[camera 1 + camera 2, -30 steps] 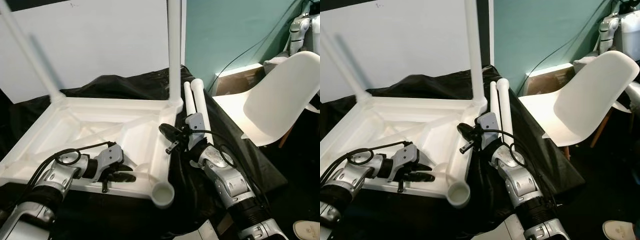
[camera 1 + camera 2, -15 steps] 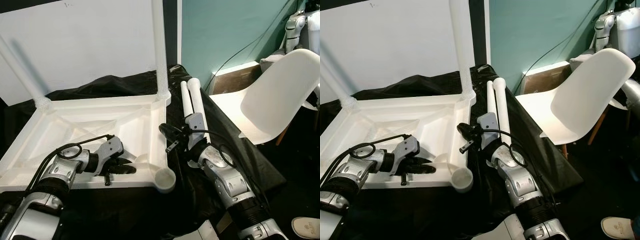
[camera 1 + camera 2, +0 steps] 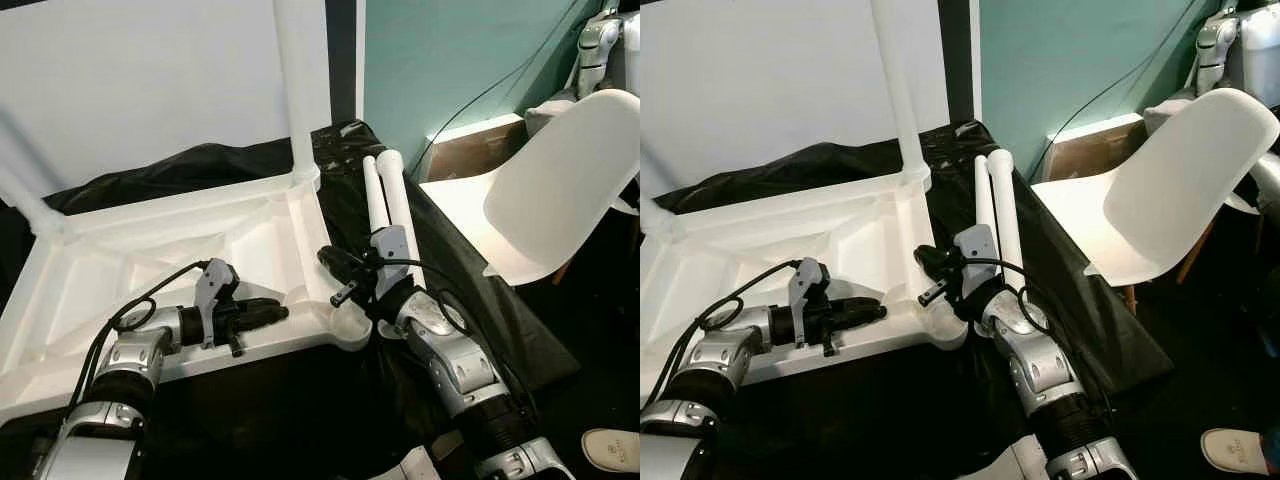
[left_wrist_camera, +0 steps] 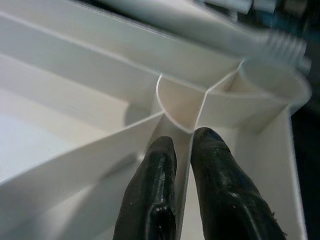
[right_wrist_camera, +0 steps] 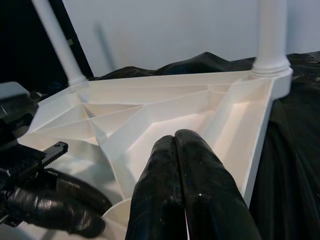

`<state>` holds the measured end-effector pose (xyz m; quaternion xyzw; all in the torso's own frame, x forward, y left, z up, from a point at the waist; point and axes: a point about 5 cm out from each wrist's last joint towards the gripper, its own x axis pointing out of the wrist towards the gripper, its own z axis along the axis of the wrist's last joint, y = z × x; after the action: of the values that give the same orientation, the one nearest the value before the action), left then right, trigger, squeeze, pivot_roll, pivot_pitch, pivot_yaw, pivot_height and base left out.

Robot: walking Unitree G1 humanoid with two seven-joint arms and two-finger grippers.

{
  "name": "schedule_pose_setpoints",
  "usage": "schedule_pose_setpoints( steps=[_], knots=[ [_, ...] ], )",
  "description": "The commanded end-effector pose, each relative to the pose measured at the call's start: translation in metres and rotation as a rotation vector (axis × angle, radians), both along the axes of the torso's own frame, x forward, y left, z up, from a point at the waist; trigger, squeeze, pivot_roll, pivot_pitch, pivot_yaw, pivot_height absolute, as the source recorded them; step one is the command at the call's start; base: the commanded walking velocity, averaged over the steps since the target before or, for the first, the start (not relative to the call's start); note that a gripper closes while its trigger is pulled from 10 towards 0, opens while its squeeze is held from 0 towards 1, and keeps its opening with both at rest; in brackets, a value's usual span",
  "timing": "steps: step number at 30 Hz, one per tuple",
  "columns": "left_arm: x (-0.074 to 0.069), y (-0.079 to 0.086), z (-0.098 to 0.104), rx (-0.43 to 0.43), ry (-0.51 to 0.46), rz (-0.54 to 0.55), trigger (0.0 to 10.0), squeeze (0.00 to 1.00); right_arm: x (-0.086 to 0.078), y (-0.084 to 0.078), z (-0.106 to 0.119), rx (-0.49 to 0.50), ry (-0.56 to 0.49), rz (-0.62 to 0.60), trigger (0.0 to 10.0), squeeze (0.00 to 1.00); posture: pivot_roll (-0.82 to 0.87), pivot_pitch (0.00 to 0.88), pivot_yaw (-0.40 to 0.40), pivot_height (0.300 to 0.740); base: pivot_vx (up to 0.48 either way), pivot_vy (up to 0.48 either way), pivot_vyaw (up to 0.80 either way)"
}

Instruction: Building children table

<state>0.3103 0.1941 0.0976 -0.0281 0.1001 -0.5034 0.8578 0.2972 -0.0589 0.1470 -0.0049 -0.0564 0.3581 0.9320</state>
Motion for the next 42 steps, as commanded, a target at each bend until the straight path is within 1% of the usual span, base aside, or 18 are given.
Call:
schedule_pose_setpoints(
  steps=[1,5,11,12,13,17,18,19,20,25,26,27,28,31,33,37,39,42],
  knots=[
    [0.009,0.025,-0.008,0.011,0.029,0.440,0.0,0.00,-0.001,0.003,-0.002,-0.001,0.012,0.013,10.0,0.00,-0.03,0.000,0.068,0.740,0.000,0.000,0.00],
    [-0.002,0.021,-0.009,-0.116,-0.006,0.455,0.0,0.00,-0.001,0.004,-0.002,-0.005,0.013,0.020,10.0,0.00,-0.03,0.000,0.057,0.740,0.000,0.000,0.00],
    [-0.008,0.015,-0.008,-0.138,-0.059,0.436,0.0,0.00,0.000,0.004,-0.002,-0.010,0.013,0.028,10.0,0.00,-0.02,0.000,0.050,0.740,0.000,0.000,0.00],
    [-0.009,0.013,-0.008,-0.123,-0.060,0.417,9.0,0.00,0.000,0.004,-0.002,-0.011,0.012,0.030,10.0,0.00,-0.02,0.000,0.049,0.740,0.000,0.000,0.00],
    [-0.010,0.011,-0.008,-0.107,-0.061,0.403,10.0,0.00,0.001,0.004,-0.002,-0.012,0.011,0.032,10.0,0.00,-0.02,0.000,0.048,0.740,0.000,0.000,0.00],
    [-0.014,0.007,-0.007,-0.114,-0.053,0.361,10.0,0.00,0.001,0.005,-0.002,-0.013,0.010,0.034,10.0,0.00,-0.02,0.000,0.050,0.740,0.000,0.000,0.00],
    [-0.016,0.006,-0.005,-0.134,-0.063,0.340,10.0,0.62,0.001,0.005,-0.002,-0.012,0.010,0.034,10.0,0.00,-0.02,0.000,0.052,0.740,0.000,0.000,0.00],
    [-0.017,0.005,-0.003,-0.148,-0.070,0.327,10.0,0.62,0.001,0.005,-0.002,-0.012,0.009,0.034,10.0,0.00,-0.02,0.000,0.053,0.740,0.000,0.000,0.00],
    [-0.019,0.003,0.003,-0.182,-0.083,0.294,10.0,1.00,0.001,0.005,-0.002,-0.011,0.009,0.033,10.0,0.00,-0.03,0.000,0.056,0.740,0.000,0.000,0.00],
    [-0.022,-0.002,0.019,-0.199,-0.127,0.229,10.0,1.00,0.001,0.006,-0.002,-0.008,0.009,0.030,10.0,0.00,-0.02,0.000,0.057,0.740,0.000,0.000,0.00],
    [-0.027,-0.001,0.029,-0.200,-0.117,0.137,10.0,0.64,0.000,0.006,-0.002,-0.007,0.009,0.031,10.0,0.00,-0.02,0.000,0.057,0.740,0.000,0.000,0.00],
    [-0.029,-0.001,0.032,-0.201,-0.110,0.106,10.0,0.64,0.000,0.006,-0.002,-0.006,0.009,0.031,10.0,0.00,-0.02,0.000,0.057,0.740,0.000,0.000,0.00],
    [-0.033,0.001,0.035,-0.196,-0.095,0.057,10.0,0.54,0.000,0.006,-0.002,-0.006,0.009,0.031,10.0,0.00,-0.02,0.000,0.057,0.740,0.000,0.000,0.00],
    [-0.035,0.002,0.038,-0.192,-0.084,0.025,10.0,0.54,0.000,0.006,-0.002,-0.006,0.010,0.031,10.0,0.00,-0.02,0.000,0.058,0.740,0.000,0.000,0.00],
    [-0.047,0.008,0.042,-0.149,-0.054,-0.090,10.0,0.00,0.000,0.006,-0.002,-0.006,0.010,0.030,10.0,0.00,-0.02,0.000,0.060,0.740,0.000,0.000,0.00],
    [-0.047,0.008,0.042,-0.149,-0.054,-0.090,10.0,0.00,0.000,0.006,-0.002,-0.006,0.010,0.030,10.0,0.00,-0.02,0.000,0.060,0.740,0.000,0.000,0.00],
    [-0.060,0.008,0.038,-0.058,-0.053,-0.164,10.0,0.00,0.001,0.005,-0.001,-0.002,0.005,0.020,10.0,0.00,-0.03,0.000,0.064,0.740,0.000,0.000,0.00],
    [-0.066,0.005,0.033,0.007,-0.056,-0.183,10.0,0.00,0.002,0.004,0.002,0.003,-0.003,0.006,10.0,0.00,-0.03,0.000,0.064,0.740,0.000,0.000,0.00]
  ],
)
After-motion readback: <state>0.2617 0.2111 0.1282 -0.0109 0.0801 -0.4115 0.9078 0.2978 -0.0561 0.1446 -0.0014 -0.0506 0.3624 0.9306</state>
